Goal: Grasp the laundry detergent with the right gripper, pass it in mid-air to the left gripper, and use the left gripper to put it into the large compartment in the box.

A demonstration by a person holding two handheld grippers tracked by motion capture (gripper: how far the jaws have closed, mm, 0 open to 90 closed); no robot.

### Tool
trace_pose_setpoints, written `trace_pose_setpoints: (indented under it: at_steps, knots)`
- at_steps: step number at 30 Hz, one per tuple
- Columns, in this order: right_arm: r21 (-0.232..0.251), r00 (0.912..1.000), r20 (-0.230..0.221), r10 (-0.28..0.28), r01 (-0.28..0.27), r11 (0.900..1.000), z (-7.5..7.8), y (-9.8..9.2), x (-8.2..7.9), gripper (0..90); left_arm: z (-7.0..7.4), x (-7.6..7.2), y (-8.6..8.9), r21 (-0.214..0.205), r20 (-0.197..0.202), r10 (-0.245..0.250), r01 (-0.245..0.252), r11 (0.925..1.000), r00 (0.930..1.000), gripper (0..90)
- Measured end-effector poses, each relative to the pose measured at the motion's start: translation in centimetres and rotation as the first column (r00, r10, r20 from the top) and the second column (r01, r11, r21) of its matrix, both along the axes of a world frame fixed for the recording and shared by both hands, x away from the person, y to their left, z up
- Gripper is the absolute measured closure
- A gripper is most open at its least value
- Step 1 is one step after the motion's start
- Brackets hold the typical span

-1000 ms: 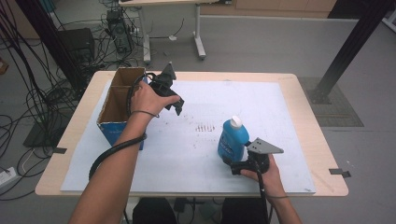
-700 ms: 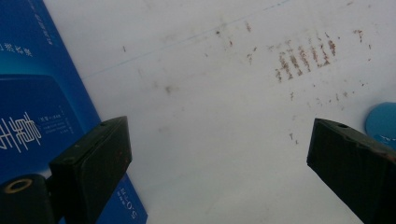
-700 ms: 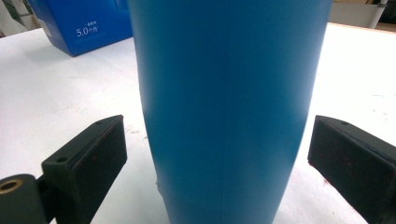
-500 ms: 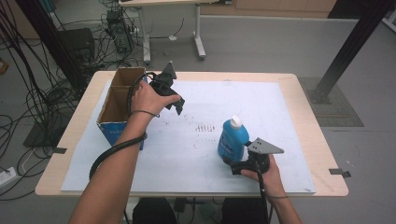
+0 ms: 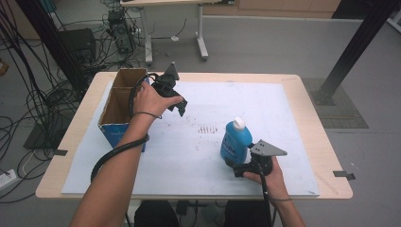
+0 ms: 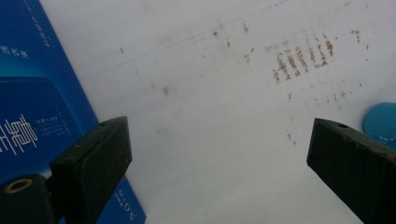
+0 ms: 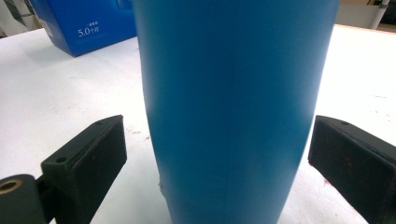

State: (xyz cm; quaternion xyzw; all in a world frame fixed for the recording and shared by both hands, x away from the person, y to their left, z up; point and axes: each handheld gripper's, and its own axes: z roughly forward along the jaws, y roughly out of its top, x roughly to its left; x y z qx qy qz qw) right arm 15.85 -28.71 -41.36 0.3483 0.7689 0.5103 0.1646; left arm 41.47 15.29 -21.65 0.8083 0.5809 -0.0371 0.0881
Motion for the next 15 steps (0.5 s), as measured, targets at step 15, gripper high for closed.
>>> trace_pose_setpoints:
  at_steps: [15]
  knots:
    - [0.002,1.0000,0.002,0.002,-0.002,1.0000,0.11,0.12,-0.05,4.2,0.15,-0.04,-0.10,-0.001,0.003,-0.001,0.001,1.0000,1.0000,7.0]
